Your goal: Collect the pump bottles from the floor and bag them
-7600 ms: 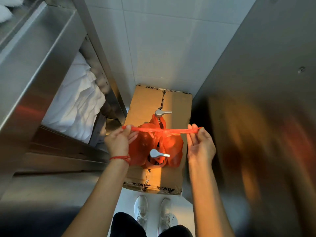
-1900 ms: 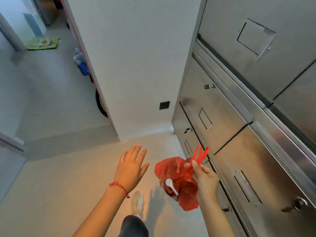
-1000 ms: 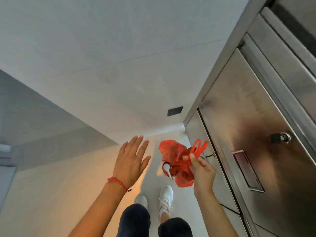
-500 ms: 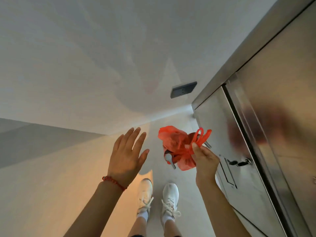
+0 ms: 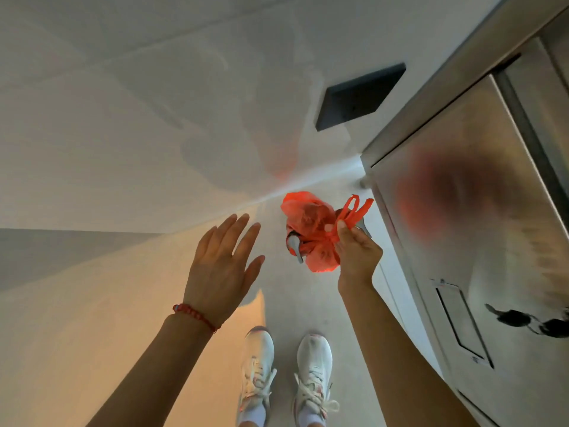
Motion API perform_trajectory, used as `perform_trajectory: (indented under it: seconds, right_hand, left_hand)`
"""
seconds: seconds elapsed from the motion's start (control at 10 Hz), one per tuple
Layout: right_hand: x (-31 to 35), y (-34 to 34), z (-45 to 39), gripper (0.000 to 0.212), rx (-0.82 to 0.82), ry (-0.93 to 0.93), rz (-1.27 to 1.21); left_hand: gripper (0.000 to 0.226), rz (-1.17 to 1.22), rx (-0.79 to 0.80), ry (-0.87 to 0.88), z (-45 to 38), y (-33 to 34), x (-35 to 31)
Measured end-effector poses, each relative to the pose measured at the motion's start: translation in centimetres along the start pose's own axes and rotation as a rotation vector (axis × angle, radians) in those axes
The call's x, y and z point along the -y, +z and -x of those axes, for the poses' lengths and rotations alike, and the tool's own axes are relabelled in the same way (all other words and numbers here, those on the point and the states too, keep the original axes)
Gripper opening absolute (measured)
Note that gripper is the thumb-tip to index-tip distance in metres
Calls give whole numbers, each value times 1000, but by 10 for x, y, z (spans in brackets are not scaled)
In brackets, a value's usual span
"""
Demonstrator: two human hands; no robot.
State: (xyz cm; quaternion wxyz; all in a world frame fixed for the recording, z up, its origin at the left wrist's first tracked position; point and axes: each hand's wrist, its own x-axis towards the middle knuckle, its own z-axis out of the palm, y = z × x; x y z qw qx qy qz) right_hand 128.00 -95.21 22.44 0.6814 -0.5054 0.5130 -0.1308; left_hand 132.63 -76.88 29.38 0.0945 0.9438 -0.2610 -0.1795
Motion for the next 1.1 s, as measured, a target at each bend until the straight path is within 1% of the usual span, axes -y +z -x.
perform_trajectory:
  seconds: [0.1,0.3,0.4,0.5,0.6,0.7,0.8,0.9,1.0,1.1]
  right_hand:
    - [-13,5,-14,10,-1,5,8]
    - [-18,13,-34,13,58,-43,55]
    - [-20,11,-35,14,61,-97,149]
    - [-22,5,-35,17,49,-125,179]
    - [-23,1,-33,18,47,-138,153]
    - [-23,-4,-28,14,5,-153,170]
    - [-25,-10,-22,15,-8,-194,195]
    - [-24,-18,-16,23,11,-199,200]
    - [-23,-26,-14,30,7,-235,196]
    - [-21,-32,-7,32,28,-136,237]
  left_hand:
    - [51,-4,-24,3,-12,16,7]
    - [48,9,-33,16,-23,33,12]
    - [45,17,-33,6,-21,36,12]
    - [47,26,-25,-3,-17,37,10]
    - [51,33,-2,-4,-13,37,9]
    - [51,19,12,0,-10,36,9]
    - [54,23,0,13,-8,35,7]
    - [49,26,-20,12,-6,32,3]
    - [45,18,-85,34,-3,32,0]
    - [45,8,-103,48,-1,29,-7]
